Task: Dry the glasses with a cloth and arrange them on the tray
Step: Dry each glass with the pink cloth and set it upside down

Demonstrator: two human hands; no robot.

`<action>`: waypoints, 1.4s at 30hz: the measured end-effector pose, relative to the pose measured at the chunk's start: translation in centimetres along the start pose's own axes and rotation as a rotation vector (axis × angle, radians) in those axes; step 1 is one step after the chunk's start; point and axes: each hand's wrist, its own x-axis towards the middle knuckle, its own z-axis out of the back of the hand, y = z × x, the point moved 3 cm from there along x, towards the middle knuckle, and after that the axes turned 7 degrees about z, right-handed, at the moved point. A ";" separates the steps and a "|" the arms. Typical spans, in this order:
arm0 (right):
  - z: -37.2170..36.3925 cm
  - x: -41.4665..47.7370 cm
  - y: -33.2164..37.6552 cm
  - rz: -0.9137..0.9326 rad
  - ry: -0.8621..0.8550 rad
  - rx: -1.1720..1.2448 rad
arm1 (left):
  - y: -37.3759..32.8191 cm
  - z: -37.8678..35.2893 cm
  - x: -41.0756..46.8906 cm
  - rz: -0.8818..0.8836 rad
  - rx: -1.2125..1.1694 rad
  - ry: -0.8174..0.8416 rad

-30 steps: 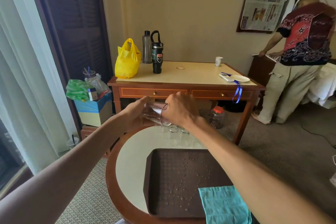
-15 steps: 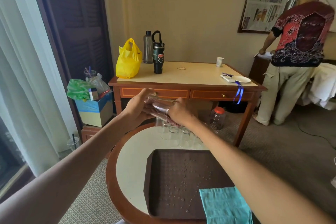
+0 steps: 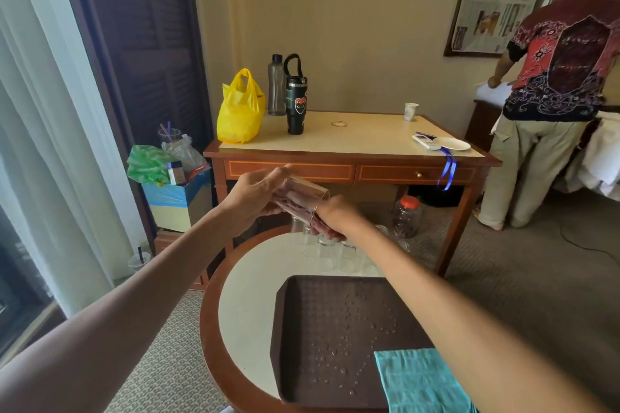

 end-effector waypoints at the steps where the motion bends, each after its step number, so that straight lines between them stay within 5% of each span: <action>1: -0.3 -0.2 -0.3 -0.046 0.079 0.007 | 0.2 0.2 0.1 -0.021 0.005 -0.011; 6: -0.9 0.6 -2.0 0.078 0.249 0.221 | 1.4 1.9 1.2 -0.028 -0.084 -0.125; 14: -2.4 4.2 -8.1 0.042 0.063 0.231 | 7.4 6.5 6.7 0.075 -0.302 -0.312; 20: -3.8 8.4 -11.5 -0.077 -0.054 0.382 | 12.8 8.6 10.1 0.092 -0.138 -0.421; 30: -7.2 15.6 -12.3 -0.113 -0.106 0.376 | 19.6 10.3 16.3 0.092 0.469 -0.434; 42: -10.9 20.8 -13.4 -0.095 -0.134 0.460 | 22.9 10.8 21.0 0.020 0.577 -0.417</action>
